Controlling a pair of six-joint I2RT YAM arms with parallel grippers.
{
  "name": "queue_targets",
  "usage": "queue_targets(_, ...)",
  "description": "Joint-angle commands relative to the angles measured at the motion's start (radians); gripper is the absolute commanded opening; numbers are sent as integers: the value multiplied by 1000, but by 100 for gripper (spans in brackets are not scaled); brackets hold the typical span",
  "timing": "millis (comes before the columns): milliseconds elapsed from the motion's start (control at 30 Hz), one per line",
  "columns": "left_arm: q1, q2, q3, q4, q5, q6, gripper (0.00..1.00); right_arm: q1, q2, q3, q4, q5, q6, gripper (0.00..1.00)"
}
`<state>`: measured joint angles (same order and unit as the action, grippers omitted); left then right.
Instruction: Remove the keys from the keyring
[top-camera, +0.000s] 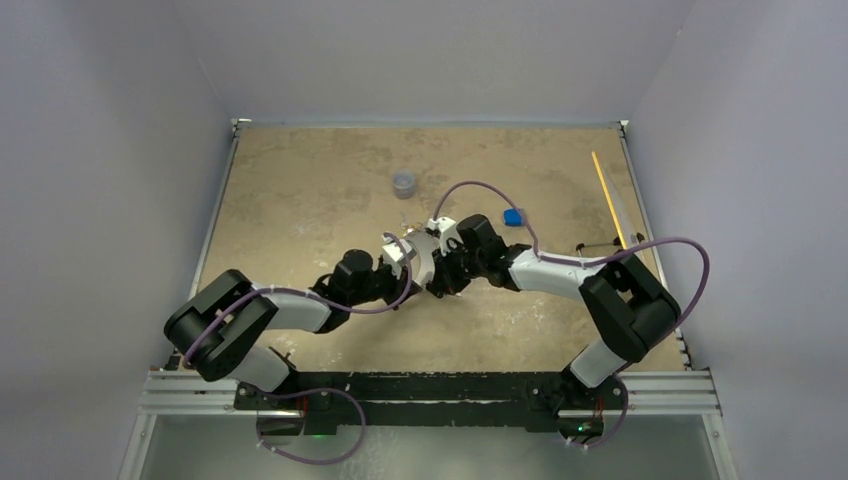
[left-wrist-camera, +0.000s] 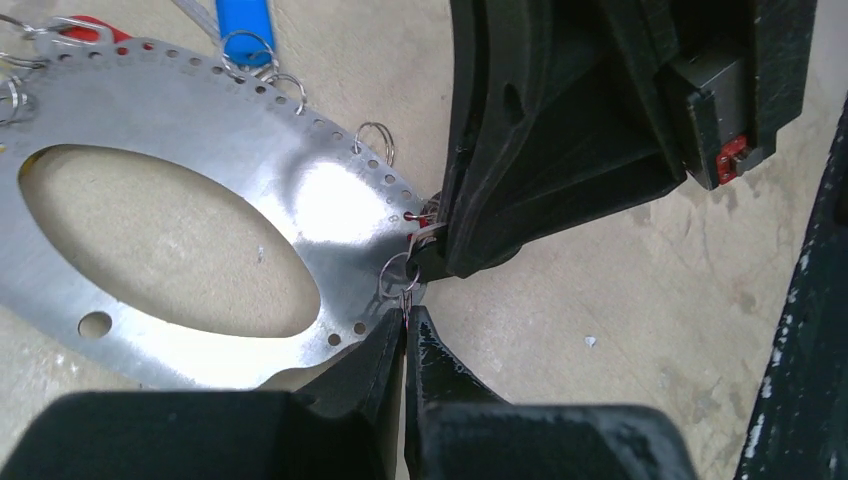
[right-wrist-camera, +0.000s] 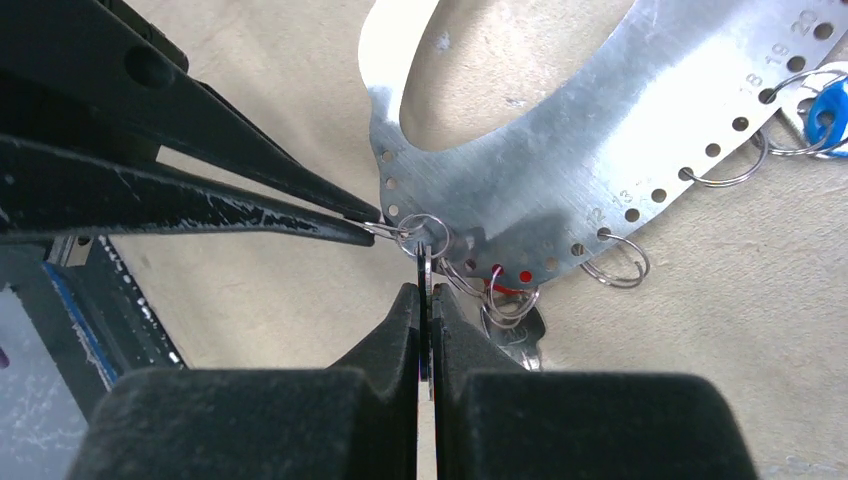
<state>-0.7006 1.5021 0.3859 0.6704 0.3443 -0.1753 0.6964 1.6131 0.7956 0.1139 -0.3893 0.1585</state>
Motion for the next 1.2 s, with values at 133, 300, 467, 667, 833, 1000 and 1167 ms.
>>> queue_targets(133, -5, -101, -159, 442, -82, -257, 0, -3, -82, -71, 72, -28, 21, 0)
queue_targets(300, -92, -89, -160, 496, -192, -235, 0, 9, -87, -101, 140, -66, 40, 0)
queue_targets(467, -109, -92, -200, 605, -271, -246, 0, 25, -71, -124, 173, -55, 49, 0)
queue_targets(667, -110, -90, -225, 655, -327, -255, 0, 43, -61, -135, 182, -25, 60, 0)
queue_targets(833, -109, -80, -252, 627, -328, -261, 0, 46, -94, -110, 145, 14, 40, 0)
queue_targets(1000, -109, -146, -281, 506, -321, -264, 13, 46, -88, -73, 115, 20, 14, 0)
queue_targets(1167, -109, -273, -241, 257, -321, -197, 32, 45, -66, -61, 90, 21, 1, 0)
